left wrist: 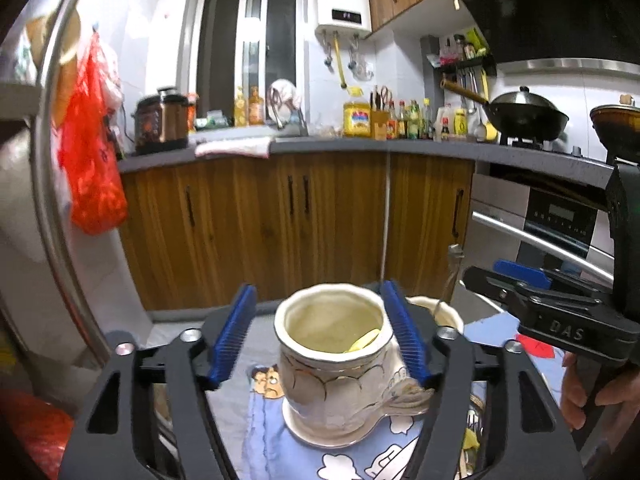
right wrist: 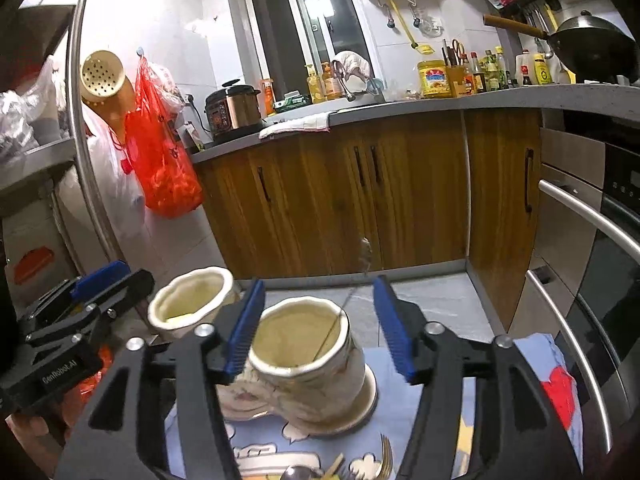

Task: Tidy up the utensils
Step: 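Lower the utensils into the holder cups and open both tools, then move both tools back over the remaining utensils on the cloth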

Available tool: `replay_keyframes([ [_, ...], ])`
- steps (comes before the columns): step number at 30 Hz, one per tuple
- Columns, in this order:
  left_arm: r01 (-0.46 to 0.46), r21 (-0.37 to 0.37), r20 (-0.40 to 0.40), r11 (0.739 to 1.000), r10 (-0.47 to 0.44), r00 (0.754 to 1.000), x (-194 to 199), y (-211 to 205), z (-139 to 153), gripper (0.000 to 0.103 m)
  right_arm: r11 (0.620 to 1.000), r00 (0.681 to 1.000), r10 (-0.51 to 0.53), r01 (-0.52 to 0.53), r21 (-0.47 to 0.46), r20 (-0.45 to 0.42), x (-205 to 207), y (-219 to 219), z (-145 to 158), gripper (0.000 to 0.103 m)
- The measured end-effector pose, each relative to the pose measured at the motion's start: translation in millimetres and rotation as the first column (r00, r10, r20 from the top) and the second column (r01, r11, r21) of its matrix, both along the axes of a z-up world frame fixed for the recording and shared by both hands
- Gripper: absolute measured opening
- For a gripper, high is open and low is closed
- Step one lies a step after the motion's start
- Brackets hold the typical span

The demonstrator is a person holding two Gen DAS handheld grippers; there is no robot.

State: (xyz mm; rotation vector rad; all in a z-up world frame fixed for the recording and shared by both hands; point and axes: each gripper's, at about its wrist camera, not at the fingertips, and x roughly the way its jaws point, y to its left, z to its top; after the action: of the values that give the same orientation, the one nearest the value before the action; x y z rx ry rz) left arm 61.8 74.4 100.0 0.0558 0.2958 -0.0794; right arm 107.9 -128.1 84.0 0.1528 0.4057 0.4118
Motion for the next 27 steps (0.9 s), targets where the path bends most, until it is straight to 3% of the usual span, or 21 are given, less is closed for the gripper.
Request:
replay_keyframes([
  [4,-0.005,0.022,0.041,1.000,0.004,0.999,-26.9,-6.9,13.8,0.083,1.000,1.000,-0.002,0.002,-0.013,0.029,-27.6,-12.3,13.3,0.074],
  [10,-0.005,0.011,0.072,1.000,0.004,0.997,-76.3,-17.8,31.9,0.094,0.999,0.996,-0.008,0.010,-0.031,0.089,-82.1,-40.7,25.9,0.098],
  [19,-0.002,-0.023,-0.001,1.000,0.002,1.000,-120.9,-28.9,26.9,0.098,0.992,0.991,-0.101,0.106,-0.067,0.084,-133.4,-71.0,17.0,0.098],
  [27,-0.028,-0.067,-0.036,0.997,0.026,0.999,-128.4,-34.3,-4.4,0.098,0.966,0.972,-0.230,0.233,-0.115,0.041,-134.8,-92.5,-19.7,0.098],
])
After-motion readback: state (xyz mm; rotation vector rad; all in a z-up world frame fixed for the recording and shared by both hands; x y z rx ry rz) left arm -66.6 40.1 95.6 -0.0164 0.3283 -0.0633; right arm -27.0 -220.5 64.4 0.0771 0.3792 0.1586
